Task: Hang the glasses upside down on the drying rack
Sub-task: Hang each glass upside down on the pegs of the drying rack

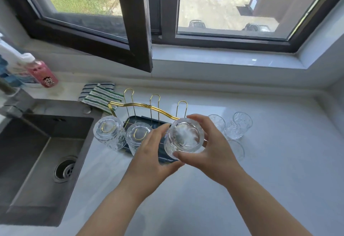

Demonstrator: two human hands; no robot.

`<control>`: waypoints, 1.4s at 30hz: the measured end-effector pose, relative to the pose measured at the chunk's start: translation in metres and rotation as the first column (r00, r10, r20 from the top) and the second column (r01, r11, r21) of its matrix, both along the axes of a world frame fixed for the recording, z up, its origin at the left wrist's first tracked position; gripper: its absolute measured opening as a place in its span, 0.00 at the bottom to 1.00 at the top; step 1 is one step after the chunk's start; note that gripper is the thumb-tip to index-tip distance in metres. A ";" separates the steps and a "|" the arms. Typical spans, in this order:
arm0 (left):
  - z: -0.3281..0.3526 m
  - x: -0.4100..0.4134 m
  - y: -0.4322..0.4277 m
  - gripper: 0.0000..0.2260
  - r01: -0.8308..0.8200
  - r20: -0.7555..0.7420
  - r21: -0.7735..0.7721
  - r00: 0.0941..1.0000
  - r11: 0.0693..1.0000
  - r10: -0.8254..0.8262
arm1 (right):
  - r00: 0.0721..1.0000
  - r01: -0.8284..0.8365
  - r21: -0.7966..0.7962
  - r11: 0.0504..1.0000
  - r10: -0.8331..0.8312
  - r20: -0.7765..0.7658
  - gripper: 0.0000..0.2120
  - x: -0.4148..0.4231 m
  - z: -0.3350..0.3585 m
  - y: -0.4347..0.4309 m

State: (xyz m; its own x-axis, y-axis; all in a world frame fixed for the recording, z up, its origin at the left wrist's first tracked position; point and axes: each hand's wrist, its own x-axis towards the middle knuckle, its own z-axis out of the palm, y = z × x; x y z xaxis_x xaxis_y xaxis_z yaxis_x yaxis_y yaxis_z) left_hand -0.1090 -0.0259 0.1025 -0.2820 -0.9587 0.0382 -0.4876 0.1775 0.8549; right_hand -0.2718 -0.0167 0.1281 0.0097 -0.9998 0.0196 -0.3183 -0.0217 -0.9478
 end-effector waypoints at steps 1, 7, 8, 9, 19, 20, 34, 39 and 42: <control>-0.002 0.001 -0.002 0.32 0.005 -0.023 0.014 1.000 1.000 -0.005 | 1.000 0.008 0.011 1.000 -0.008 -0.021 0.33 0.003 -0.004 -0.002; -0.023 0.003 -0.007 0.31 0.012 -0.038 0.076 0.999 0.997 -0.009 | 0.997 0.044 0.101 0.994 -0.037 -0.073 0.35 0.014 -0.036 -0.007; -0.026 0.003 -0.007 0.31 0.013 -0.027 0.083 1.000 0.996 -0.011 | 0.996 0.042 0.114 0.993 -0.033 -0.083 0.35 0.015 -0.039 -0.007; -0.029 0.003 -0.008 0.31 0.013 -0.020 0.093 1.000 0.996 -0.011 | 0.995 0.039 0.124 0.991 -0.028 -0.093 0.36 0.015 -0.043 -0.008; -0.050 -0.001 -0.005 0.32 -0.035 0.057 0.197 0.998 0.980 0.024 | 0.992 0.041 0.178 0.983 -0.018 -0.124 0.36 0.018 -0.061 -0.010; -0.051 -0.001 -0.005 0.32 -0.036 0.060 0.204 0.998 0.978 0.024 | 0.992 0.039 0.183 0.982 -0.017 -0.122 0.37 0.018 -0.062 -0.010; -0.074 -0.006 0.023 0.34 -0.156 -0.030 0.368 0.983 0.917 0.180 | 0.995 0.013 0.203 0.979 0.008 -0.103 0.44 0.008 -0.074 0.001; -0.096 -0.018 0.043 0.24 -0.056 -0.002 0.542 0.998 0.839 0.068 | 0.990 0.105 0.130 0.986 -0.091 -0.112 0.35 -0.024 -0.081 0.029; -0.097 -0.043 0.044 0.28 0.115 0.020 0.499 0.989 0.859 -0.144 | 0.947 0.296 0.031 0.955 -0.289 -0.141 0.32 -0.055 -0.091 0.049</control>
State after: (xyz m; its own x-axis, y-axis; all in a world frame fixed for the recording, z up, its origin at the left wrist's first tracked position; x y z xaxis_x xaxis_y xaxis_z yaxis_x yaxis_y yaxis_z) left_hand -0.1521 0.0180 0.0054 -0.3923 -0.8018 -0.4508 -0.5383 -0.1974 0.8193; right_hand -0.3268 0.0322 0.0370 -0.2839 -0.9588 -0.0125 -0.4271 0.1381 -0.8936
